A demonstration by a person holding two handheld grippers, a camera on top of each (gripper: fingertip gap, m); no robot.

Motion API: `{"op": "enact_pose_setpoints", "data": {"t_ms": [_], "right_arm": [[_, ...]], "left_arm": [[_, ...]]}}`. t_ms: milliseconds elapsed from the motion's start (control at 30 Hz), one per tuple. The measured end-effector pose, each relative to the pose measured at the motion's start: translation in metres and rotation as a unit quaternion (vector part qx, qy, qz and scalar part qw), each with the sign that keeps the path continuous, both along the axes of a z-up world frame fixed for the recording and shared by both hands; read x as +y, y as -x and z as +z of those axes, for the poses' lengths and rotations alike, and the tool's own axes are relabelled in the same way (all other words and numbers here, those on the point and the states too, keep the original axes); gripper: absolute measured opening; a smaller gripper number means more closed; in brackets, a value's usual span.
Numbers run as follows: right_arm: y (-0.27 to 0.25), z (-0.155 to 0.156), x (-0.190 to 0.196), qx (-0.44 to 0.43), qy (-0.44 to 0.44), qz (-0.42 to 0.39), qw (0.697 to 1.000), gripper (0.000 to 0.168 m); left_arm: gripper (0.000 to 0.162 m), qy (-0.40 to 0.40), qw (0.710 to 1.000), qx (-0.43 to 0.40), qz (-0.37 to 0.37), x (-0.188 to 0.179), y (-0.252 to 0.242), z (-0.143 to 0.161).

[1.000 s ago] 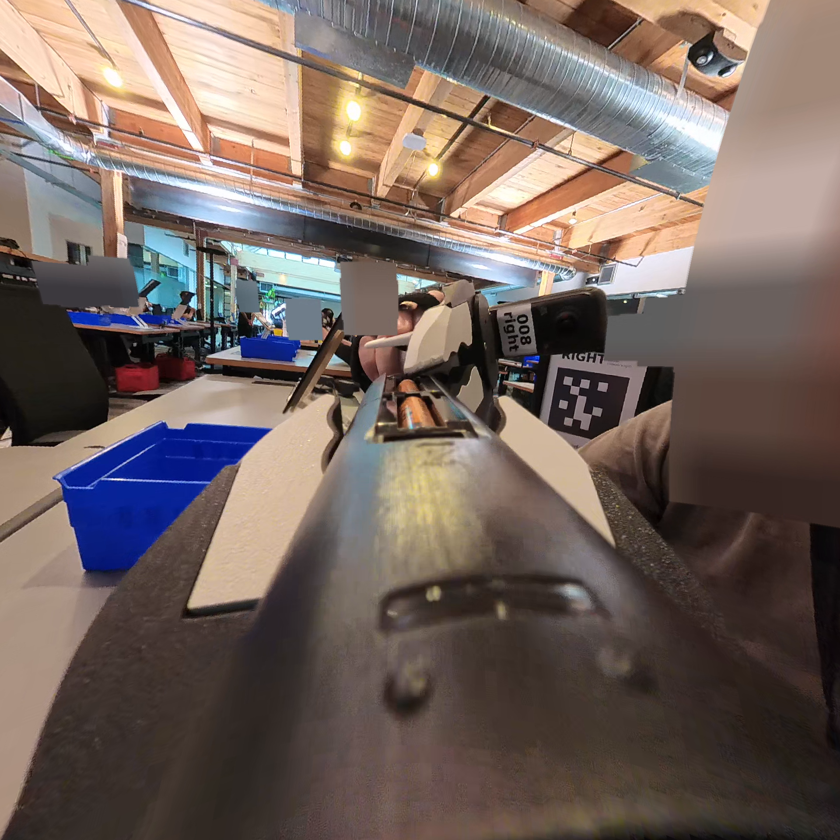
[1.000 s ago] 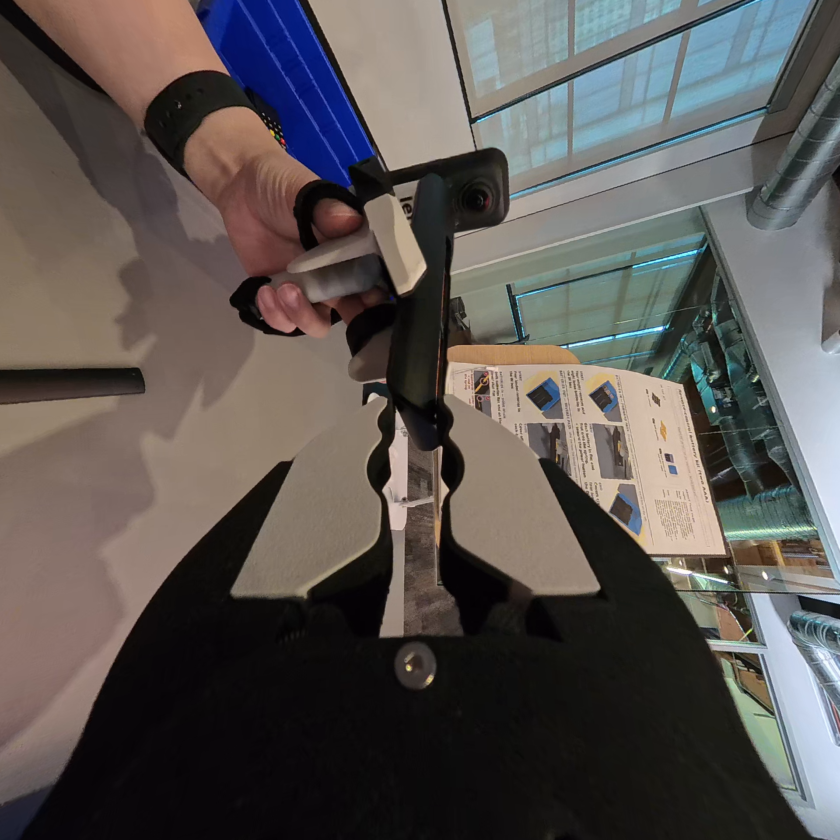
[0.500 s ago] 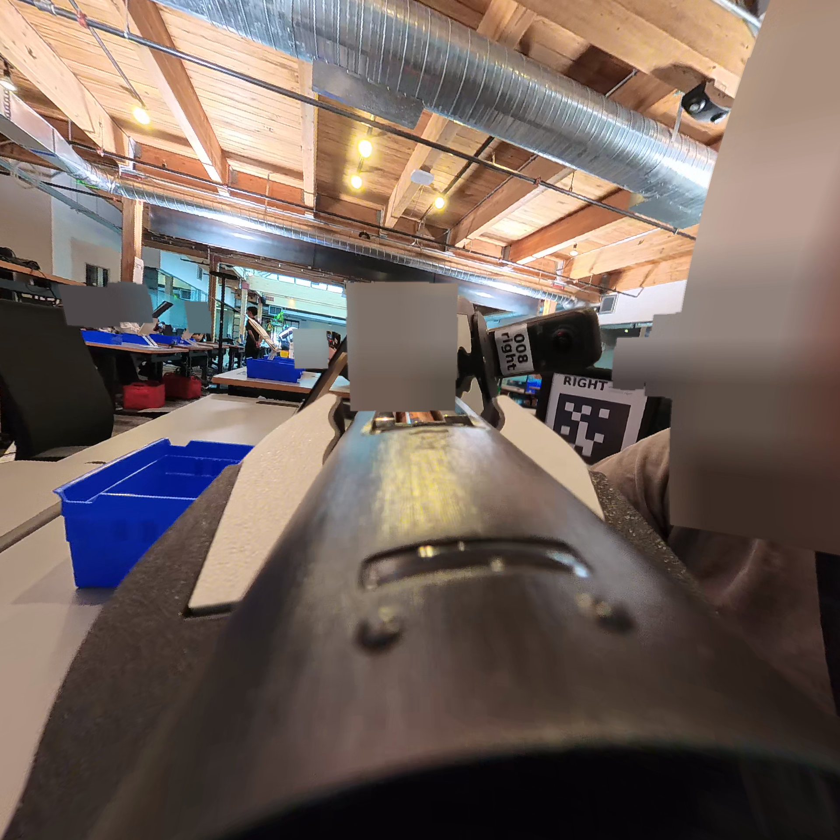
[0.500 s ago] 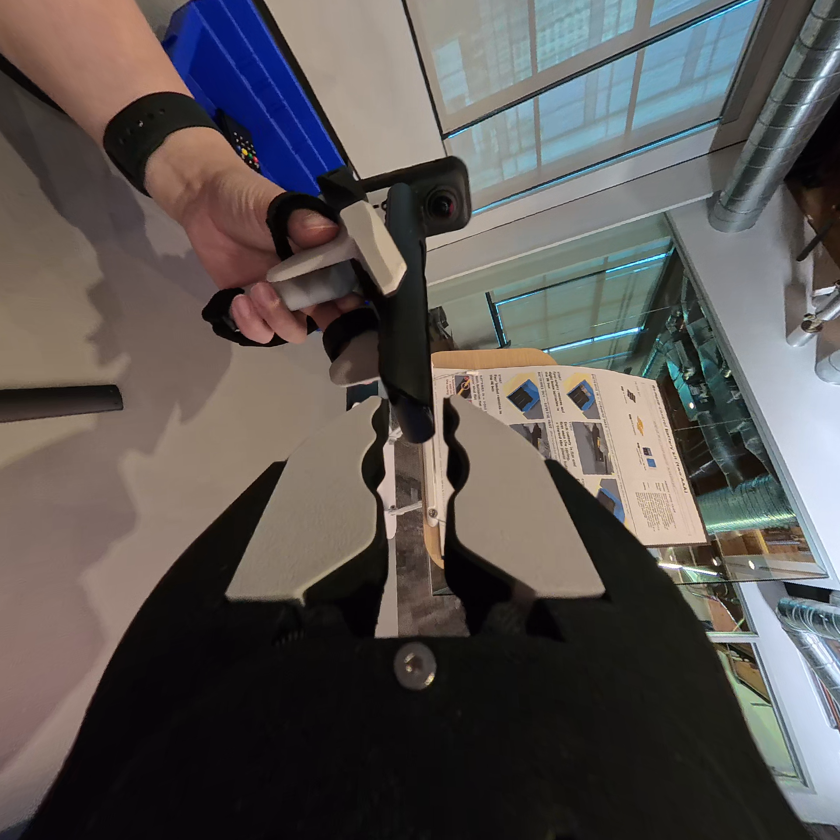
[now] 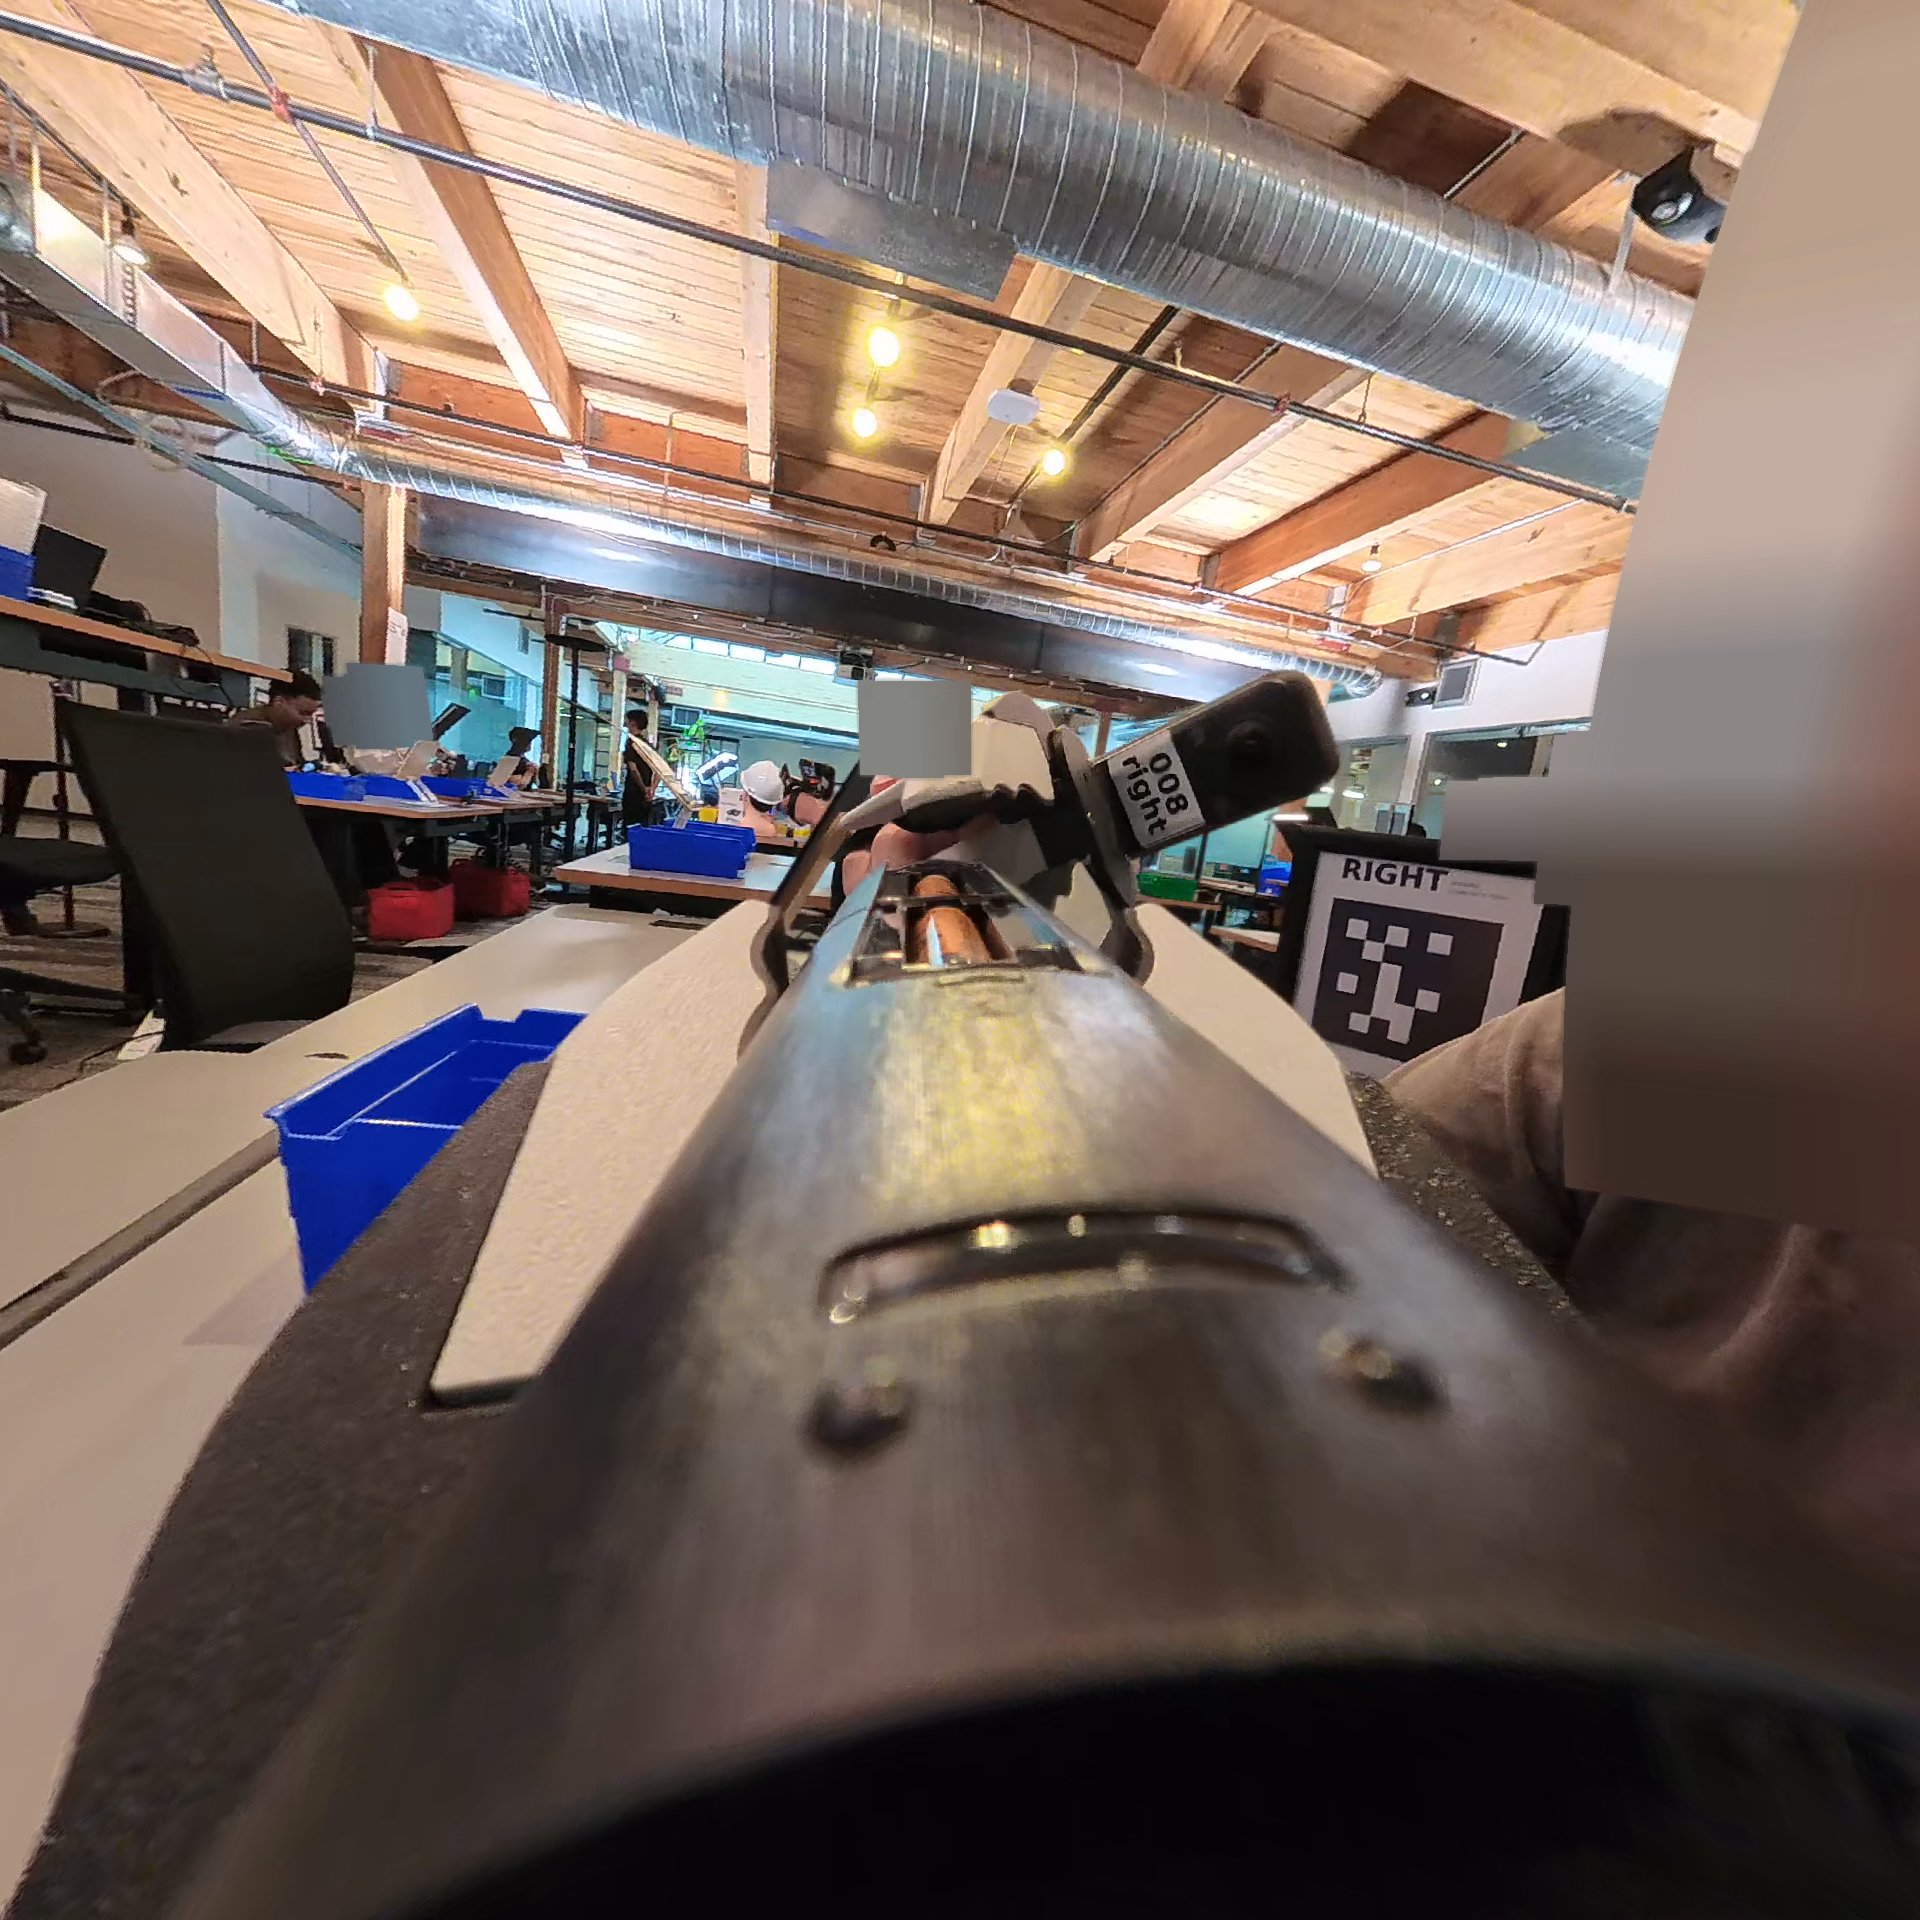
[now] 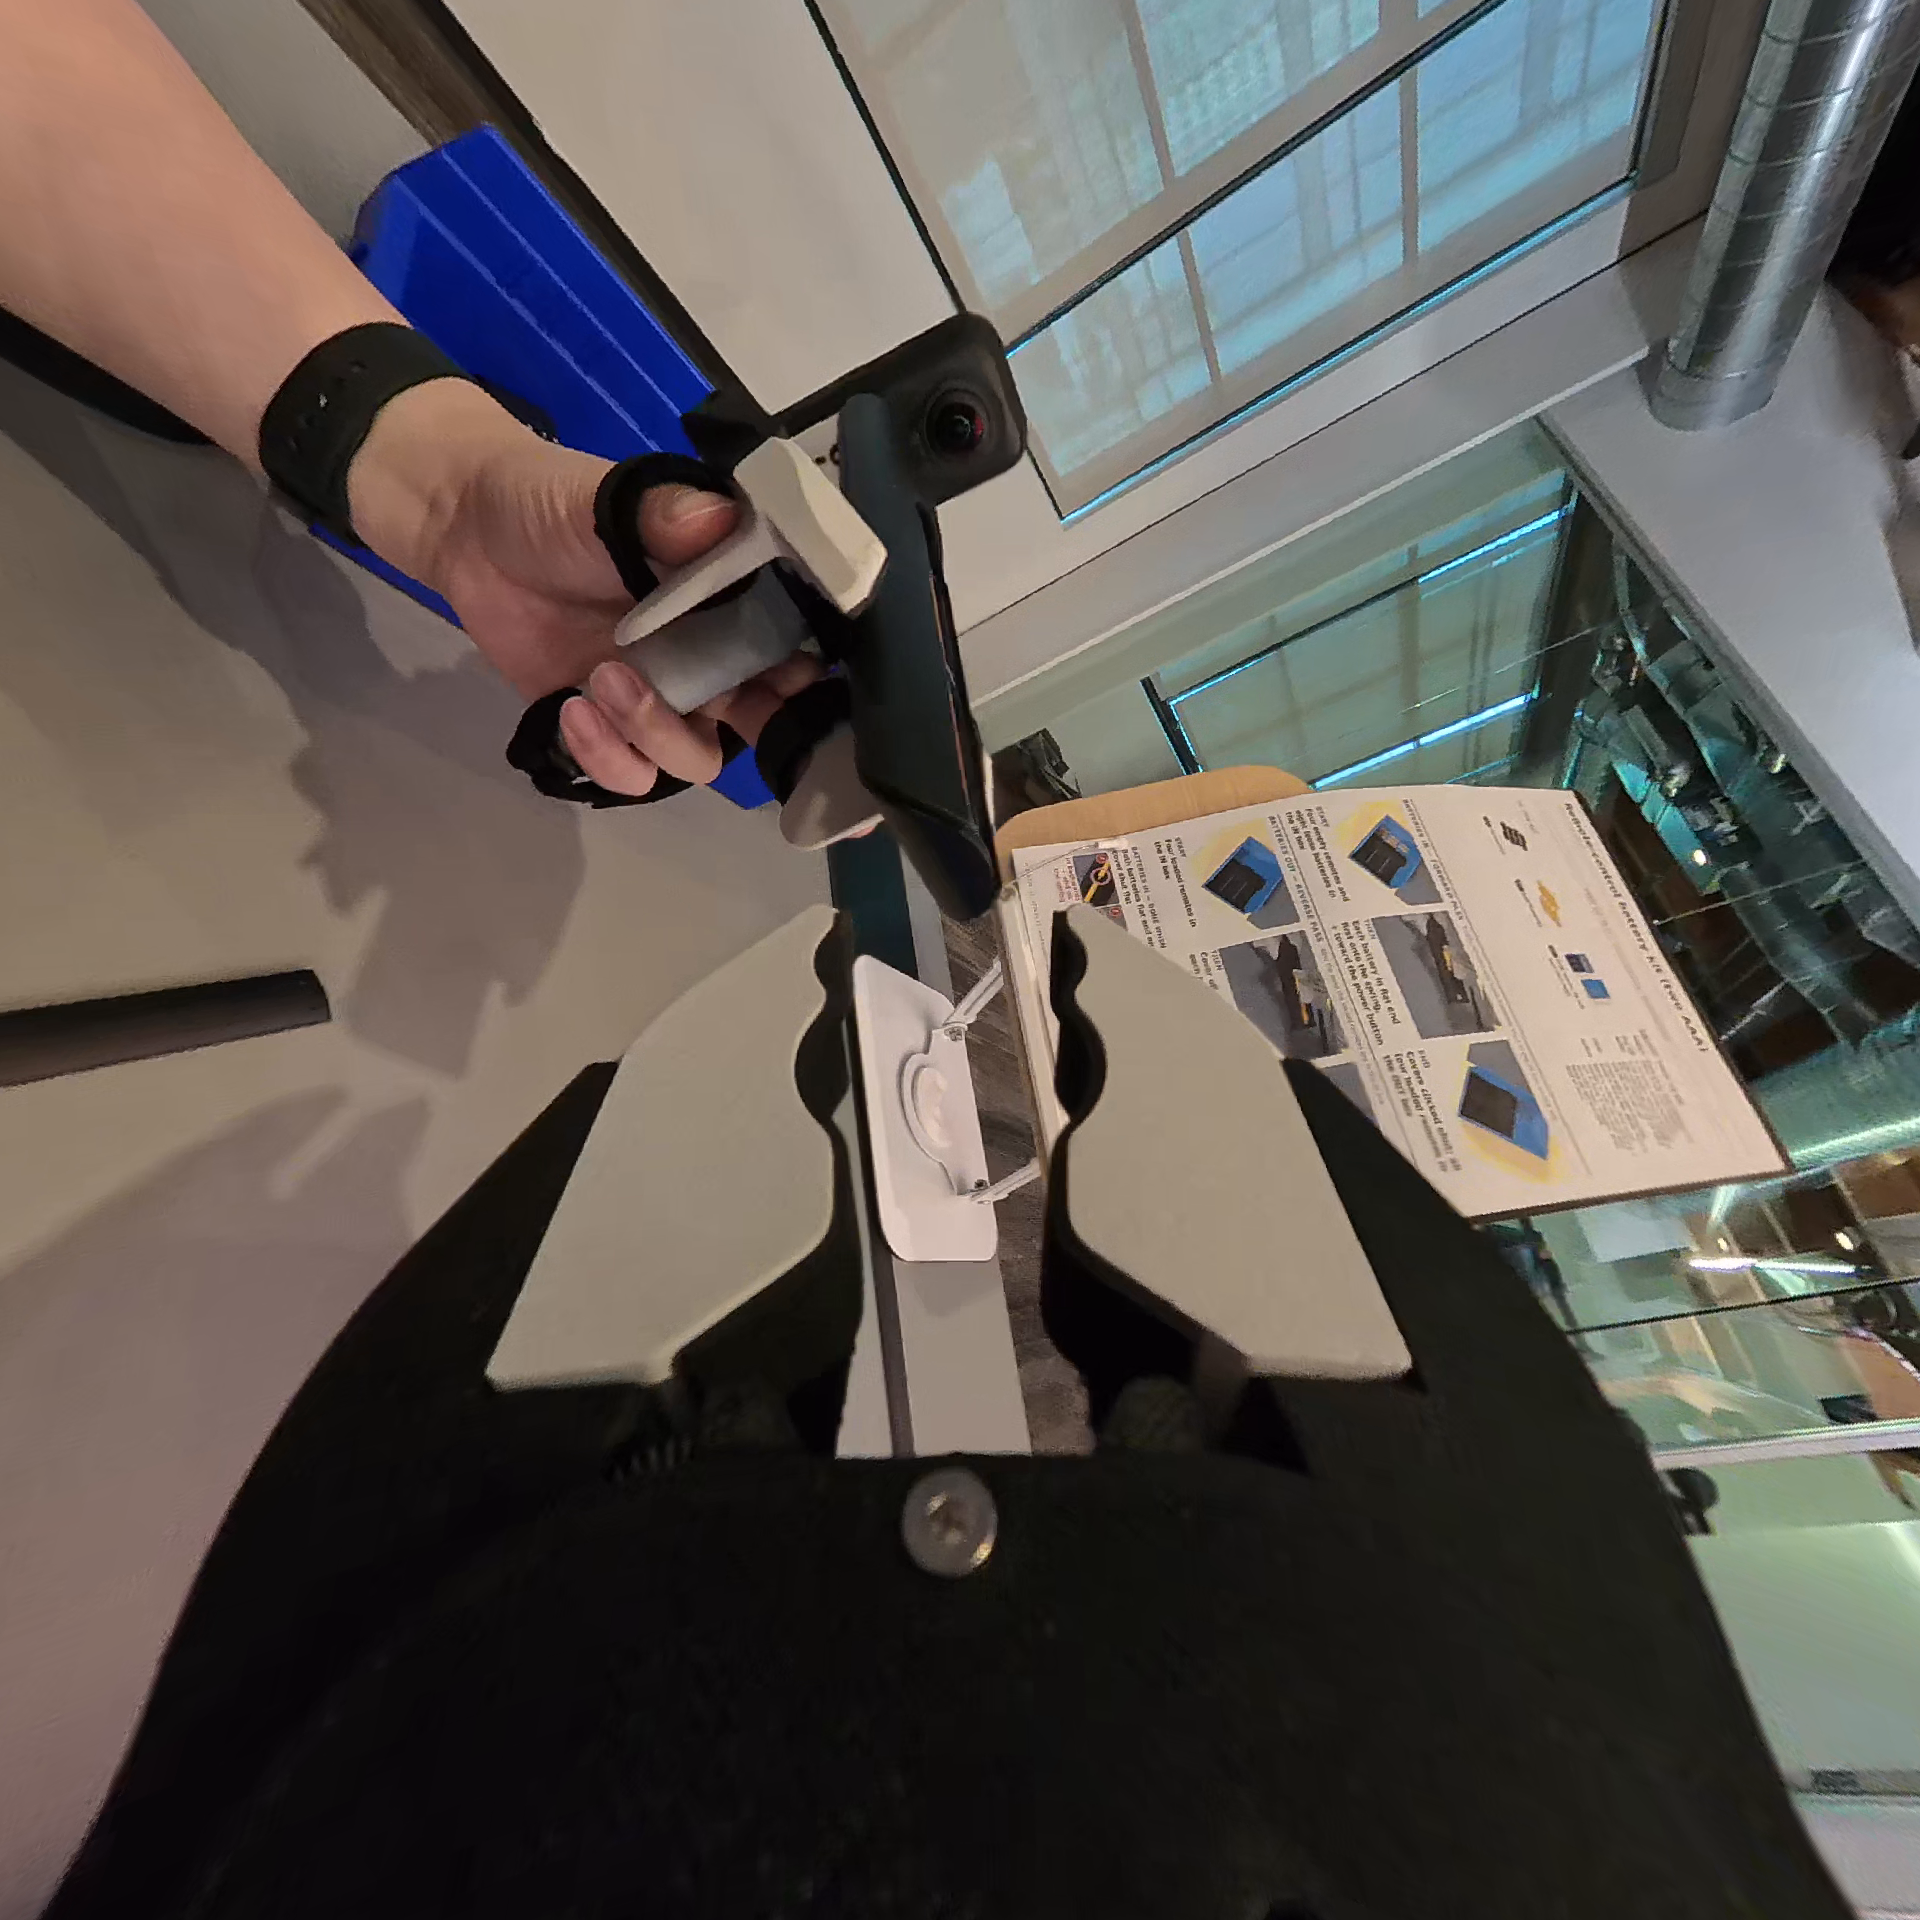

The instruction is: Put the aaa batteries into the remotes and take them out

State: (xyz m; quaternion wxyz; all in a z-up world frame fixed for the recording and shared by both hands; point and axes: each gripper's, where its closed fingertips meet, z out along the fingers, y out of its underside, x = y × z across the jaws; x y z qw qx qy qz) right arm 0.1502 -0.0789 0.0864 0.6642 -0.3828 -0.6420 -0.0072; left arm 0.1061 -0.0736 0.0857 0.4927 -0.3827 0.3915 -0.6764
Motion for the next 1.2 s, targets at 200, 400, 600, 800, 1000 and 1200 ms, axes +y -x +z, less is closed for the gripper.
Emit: {"op": "enact_pose_setpoints", "data": {"t_ms": [200, 400, 600, 800, 1000, 1200], "right_arm": [[-0.002, -0.002, 0.004, 0.006, 0.017, 0.002, 1.000, 0.038], [-0.003, -0.005, 0.003, 0.004, 0.028, 0.007, 1.000, 0.038], [-0.001, -0.010, 0.002, 0.010, 0.092, 0.019, 0.995, 0.037], [0.001, -0.016, -0.003, 0.016, 0.141, 0.026, 0.990, 0.037], [-0.002, -0.065, 0.001, 0.070, 0.318, -0.074, 0.943, 0.037], [0.007, -0.158, -0.040, 0.079, 0.510, -0.174, 0.839, 0.040]], "left_arm": [[0.061, -0.002, 1.000, 0.002, -0.002, -0.001, 0.000, 0.000], [0.061, -0.003, 1.000, -0.003, -0.002, -0.001, 0.002, 0.003], [0.061, -0.003, 1.000, -0.011, 0.008, 0.004, 0.011, 0.009], [0.061, -0.004, 1.000, -0.016, 0.018, 0.009, 0.018, 0.012], [0.059, -0.002, 0.999, -0.018, 0.036, 0.021, 0.027, 0.014], [0.060, -0.016, 0.999, -0.014, 0.043, 0.020, 0.030, 0.018]]}}
